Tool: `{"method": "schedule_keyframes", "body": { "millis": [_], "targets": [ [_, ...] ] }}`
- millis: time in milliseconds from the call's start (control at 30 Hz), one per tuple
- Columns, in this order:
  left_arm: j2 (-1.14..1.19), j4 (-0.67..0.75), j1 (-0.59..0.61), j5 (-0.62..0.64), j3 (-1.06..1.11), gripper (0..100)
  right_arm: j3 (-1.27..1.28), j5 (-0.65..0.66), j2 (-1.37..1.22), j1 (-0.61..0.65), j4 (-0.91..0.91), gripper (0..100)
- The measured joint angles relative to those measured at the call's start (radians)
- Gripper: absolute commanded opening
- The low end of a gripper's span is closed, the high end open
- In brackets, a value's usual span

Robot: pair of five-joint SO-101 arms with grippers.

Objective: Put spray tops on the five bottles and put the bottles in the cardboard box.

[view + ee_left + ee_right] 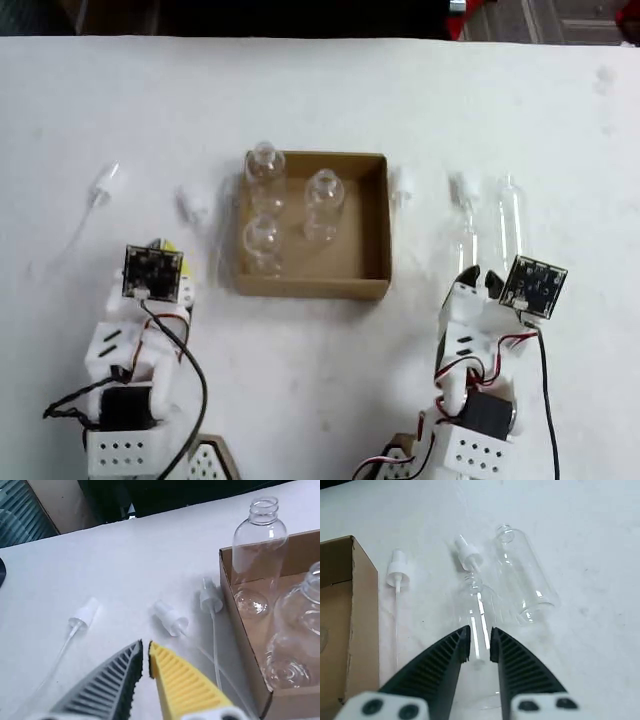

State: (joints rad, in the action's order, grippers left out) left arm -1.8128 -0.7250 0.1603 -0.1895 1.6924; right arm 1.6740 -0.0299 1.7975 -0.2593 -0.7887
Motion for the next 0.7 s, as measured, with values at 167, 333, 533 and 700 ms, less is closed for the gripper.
{"method": "schedule_keyframes", "body": {
  "millis": [167,333,533,700],
  "targets": [
    [0.000,-0.040,0.000,0.000,-0.005,3,0.008,0.000,0.000,-0.077,0.046,5.7],
    [0.000,-0.043,0.000,0.000,-0.005,3,0.008,0.000,0.000,-0.080,0.054,5.7],
    [0.032,-0.043,-0.009,-0.018,-0.028,3,0.008,0.000,0.000,-0.029,0.054,5.7],
    [0.227,0.011,-0.011,-0.021,-0.095,3,0.008,0.000,0.000,-0.026,0.054,5.7]
  ]
}}
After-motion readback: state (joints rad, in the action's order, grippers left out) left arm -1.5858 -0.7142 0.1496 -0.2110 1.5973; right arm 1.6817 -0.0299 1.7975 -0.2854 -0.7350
